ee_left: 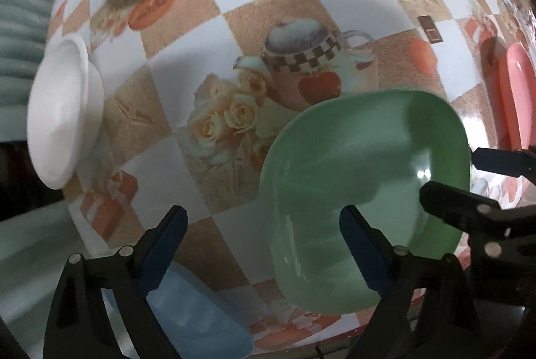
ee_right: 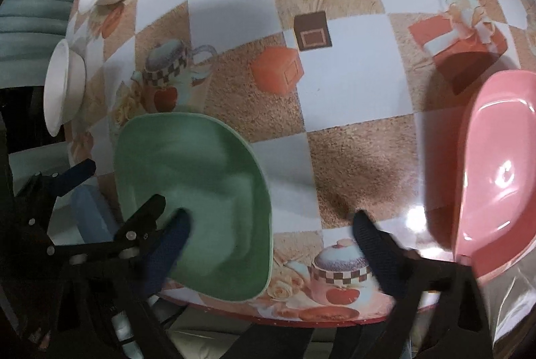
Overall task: Organize plates and bowls
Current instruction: 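Reach both grippers to the green square plate and close on its rim, then carry the green plate onto the blue plate and open both grippers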
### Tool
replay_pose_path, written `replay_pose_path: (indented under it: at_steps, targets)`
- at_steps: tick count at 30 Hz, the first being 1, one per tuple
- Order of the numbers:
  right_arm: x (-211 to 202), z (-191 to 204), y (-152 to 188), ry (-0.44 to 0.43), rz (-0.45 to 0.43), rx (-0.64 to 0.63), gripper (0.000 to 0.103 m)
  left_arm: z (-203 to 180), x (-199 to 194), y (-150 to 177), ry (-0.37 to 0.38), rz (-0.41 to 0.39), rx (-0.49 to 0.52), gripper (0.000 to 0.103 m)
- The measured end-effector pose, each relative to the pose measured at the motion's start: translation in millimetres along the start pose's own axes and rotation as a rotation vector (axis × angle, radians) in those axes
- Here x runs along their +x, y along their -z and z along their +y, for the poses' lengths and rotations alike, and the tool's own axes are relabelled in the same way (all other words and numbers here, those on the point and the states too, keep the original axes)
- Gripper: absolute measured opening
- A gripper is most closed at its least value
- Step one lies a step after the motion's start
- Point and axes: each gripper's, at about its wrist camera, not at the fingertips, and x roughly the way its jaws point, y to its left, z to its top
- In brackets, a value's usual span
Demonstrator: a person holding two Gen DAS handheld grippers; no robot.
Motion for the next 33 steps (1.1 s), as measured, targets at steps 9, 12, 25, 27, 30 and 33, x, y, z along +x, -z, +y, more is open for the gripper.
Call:
replay_pose_path:
  at_steps: [9,12,25,27,30,33]
  targets:
    - [-13,9,-8,0.106,-0.048,-0.115,0.038,6,8,2,0.077,-0.004,-0.042,0.078]
    - [-13,7,-7,0.092,-0.042,-0.124,0.025,5,7,2,0.126,0.0,-0.061,0.06]
    - [-8,0,29,0.068,-0.005,-0.141,0.02,-32,7,33,0.154,0.003,-0.124,0.042]
    - [-8,1,35,0.078,-0.001,-0.15,0.02,-38,8,38,0.152,0.006,-0.131,0.042]
    - [-7,0,44,0.087,0.011,-0.151,0.02,-50,12,57,0.161,0.01,-0.153,0.042]
    - [-7,3,53,0.095,0.023,-0.156,0.02,-56,15,70,0.176,0.021,-0.183,0.042]
